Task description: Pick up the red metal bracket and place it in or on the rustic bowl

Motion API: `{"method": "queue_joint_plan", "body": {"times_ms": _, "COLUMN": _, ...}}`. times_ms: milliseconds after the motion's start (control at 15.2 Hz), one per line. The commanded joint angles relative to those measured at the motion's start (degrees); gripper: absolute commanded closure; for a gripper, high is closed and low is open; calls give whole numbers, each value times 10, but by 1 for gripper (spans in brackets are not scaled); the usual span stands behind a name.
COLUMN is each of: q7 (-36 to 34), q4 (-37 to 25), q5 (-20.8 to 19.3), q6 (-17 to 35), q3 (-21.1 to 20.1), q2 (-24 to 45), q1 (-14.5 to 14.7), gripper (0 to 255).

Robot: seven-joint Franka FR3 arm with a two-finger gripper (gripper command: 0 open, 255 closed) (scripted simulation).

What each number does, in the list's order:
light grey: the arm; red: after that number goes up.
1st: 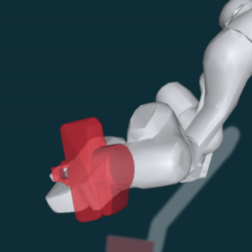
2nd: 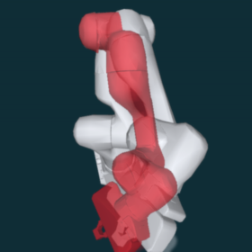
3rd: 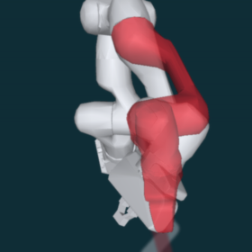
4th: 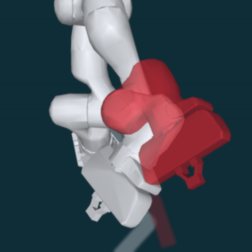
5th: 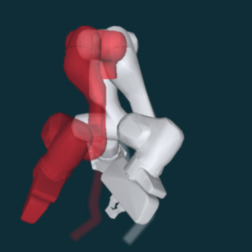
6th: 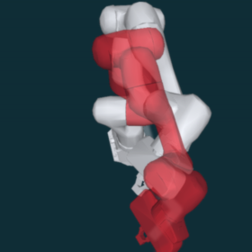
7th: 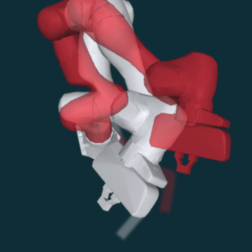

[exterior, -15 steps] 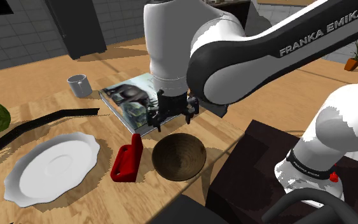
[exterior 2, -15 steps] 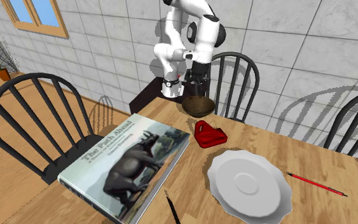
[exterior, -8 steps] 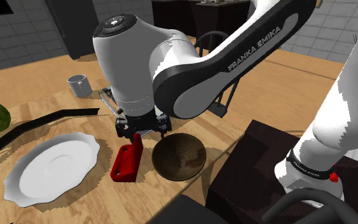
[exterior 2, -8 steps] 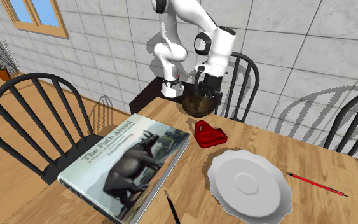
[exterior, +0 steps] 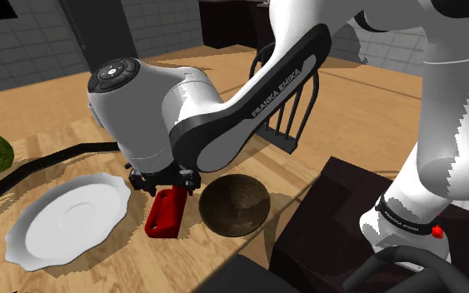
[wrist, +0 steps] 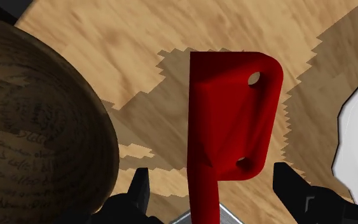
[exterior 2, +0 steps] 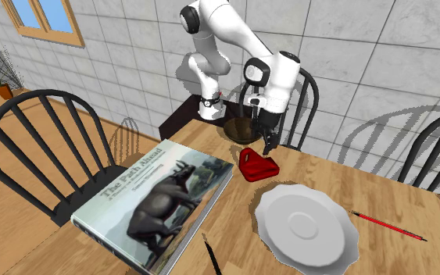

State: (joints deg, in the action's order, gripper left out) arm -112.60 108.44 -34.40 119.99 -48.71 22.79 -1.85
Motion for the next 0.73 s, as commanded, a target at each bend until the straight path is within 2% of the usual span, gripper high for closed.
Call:
{"method": "queue_joint_plan", "body": {"times_ms": 0, "q7": -7, "q4": 4, "q5": -11, "q6": 10, "q3": 7, "q2": 10, "q1": 3, "gripper": 0}}
{"method": "queue_joint_plan", "body": {"times_ms": 198, "q7": -14, "q4": 8, "q5": -24, "q6": 22, "q3": 15, "q2": 22, "q1": 7, "gripper": 0}}
{"method": "queue_joint_plan", "body": {"times_ms": 660, "q7": -14, "q4": 8, "q5": -23, "q6": 22, "q3": 15, "q2": 22, "q1": 7, "gripper": 0}}
